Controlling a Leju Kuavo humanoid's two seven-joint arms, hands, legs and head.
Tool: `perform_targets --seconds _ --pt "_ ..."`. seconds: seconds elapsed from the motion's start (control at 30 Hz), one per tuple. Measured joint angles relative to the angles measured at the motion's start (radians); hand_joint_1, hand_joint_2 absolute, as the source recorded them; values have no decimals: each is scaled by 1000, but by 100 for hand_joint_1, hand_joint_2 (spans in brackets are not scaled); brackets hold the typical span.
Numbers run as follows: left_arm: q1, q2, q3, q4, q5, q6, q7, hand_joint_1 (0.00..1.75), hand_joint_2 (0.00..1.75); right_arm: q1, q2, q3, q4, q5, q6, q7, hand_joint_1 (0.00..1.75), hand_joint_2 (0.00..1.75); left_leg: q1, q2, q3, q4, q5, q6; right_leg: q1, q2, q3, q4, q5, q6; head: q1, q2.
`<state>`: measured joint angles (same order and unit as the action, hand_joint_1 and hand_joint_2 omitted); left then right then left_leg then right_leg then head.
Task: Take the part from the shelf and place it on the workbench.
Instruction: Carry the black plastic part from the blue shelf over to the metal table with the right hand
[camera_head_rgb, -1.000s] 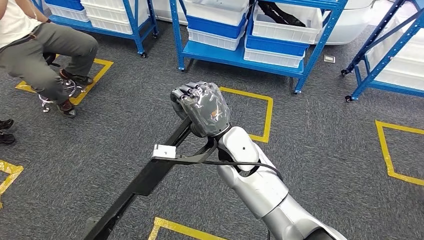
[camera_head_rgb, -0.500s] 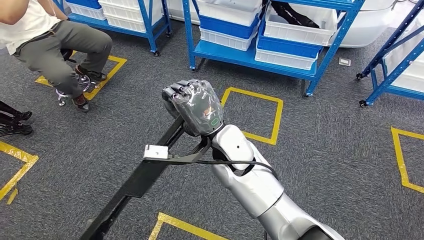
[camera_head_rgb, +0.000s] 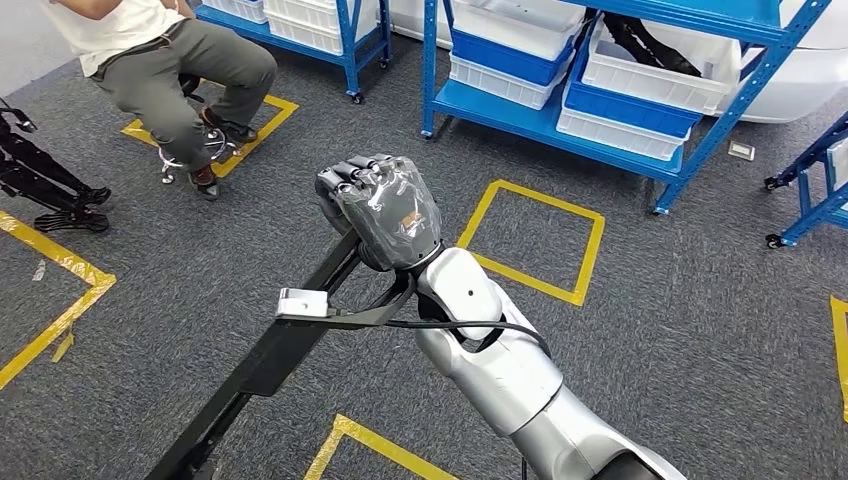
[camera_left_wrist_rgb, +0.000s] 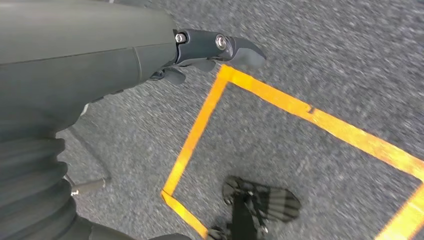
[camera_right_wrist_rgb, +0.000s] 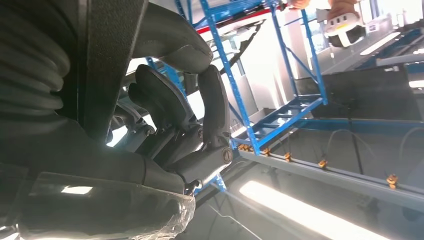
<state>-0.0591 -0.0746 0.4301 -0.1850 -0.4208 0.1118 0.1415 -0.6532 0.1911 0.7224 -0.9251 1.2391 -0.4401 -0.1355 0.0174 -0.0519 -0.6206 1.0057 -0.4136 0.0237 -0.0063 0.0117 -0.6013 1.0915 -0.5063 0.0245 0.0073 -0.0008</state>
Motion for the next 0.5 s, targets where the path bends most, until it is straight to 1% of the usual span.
perform_targets --seconds 0.03,0.07,0.1,0.13,0.17,0.2,0.23,0.27,0.3,0.33,0.37,0.4,0.43,0.47,0.5 --pt "0 0 -5 0 -13 -2 10 0 175 0 0 1 0 1 0 2 175 175 -2 -6 -1 1 1 -4 -1 6 25 -51 18 -2 0 0" --pt "1 0 -10 0 -24 -6 20 0 175 1 0 2 0 2 0 3 175 175 -3 -10 -3 1 2 -9 -1 10 36 -76 27 -6 -1 0" --pt "3 0 -16 1 -33 -11 29 0 175 1 1 3 0 3 0 4 175 175 -3 -12 -4 0 4 -14 2 8 36 -79 29 -12 -1 0" --pt "5 0 -21 1 -39 -14 37 0 175 1 2 4 0 4 0 6 175 175 -1 -13 -6 -1 6 -20 0 5 37 -80 33 -18 -1 0" --pt "7 0 -26 1 -44 -16 43 0 175 1 5 5 -1 5 0 7 175 175 2 -8 -8 2 3 -26 -3 2 38 -83 37 -25 -1 0" --pt "8 -1 -31 1 -48 -16 48 0 175 0 8 5 -1 6 0 9 175 175 3 3 -15 15 -8 -31 -5 -1 39 -86 40 -33 -3 0" --pt "8 -1 -34 1 -51 -16 52 0 175 0 10 6 -2 8 0 11 175 175 4 16 -30 49 -31 -37 -8 -5 41 -89 43 -40 -5 0" --pt "7 -2 -38 2 -53 -15 56 0 175 0 12 6 -2 10 1 13 175 175 5 29 -54 104 -63 -41 -9 -10 42 -91 44 -44 -8 0" --pt "6 -2 -42 2 -56 -15 60 0 175 1 13 6 -3 11 2 15 175 175 5 37 -85 173 -98 -45 -7 -15 41 -91 44 -47 -10 0" --pt "6 -2 -45 2 -57 -16 64 0 175 1 13 6 -3 13 4 15 175 175 6 41 -116 240 -125 -49 -6 -21 41 -90 43 -48 -10 0" --pt "6 -2 -48 2 -58 -19 68 0 175 2 13 6 -3 14 7 16 175 175 7 42 -136 282 -136 -51 -5 -26 41 -90 43 -48 -10 0" --pt "6 -2 -50 2 -59 -22 71 0 175 2 14 6 -3 15 10 16 175 175 7 44 -138 285 -127 -52 -5 -32 41 -90 42 -48 -10 0" --pt "6 -2 -51 2 -60 -23 72 0 175 2 14 6 -3 16 12 17 175 175 8 48 -117 246 -100 -52 -5 -37 42 -90 42 -48 -10 0" --pt "6 -2 -51 2 -61 -22 73 0 175 2 16 6 -3 16 13 19 175 175 8 57 -80 176 -64 -50 -5 -41 43 -90 41 -47 -10 0" --pt "5 -2 -51 2 -62 -19 73 0 175 1 17 6 -3 17 14 20 175 175 6 71 -41 103 -38 -48 -1 -44 44 -89 39 -46 -10 0"
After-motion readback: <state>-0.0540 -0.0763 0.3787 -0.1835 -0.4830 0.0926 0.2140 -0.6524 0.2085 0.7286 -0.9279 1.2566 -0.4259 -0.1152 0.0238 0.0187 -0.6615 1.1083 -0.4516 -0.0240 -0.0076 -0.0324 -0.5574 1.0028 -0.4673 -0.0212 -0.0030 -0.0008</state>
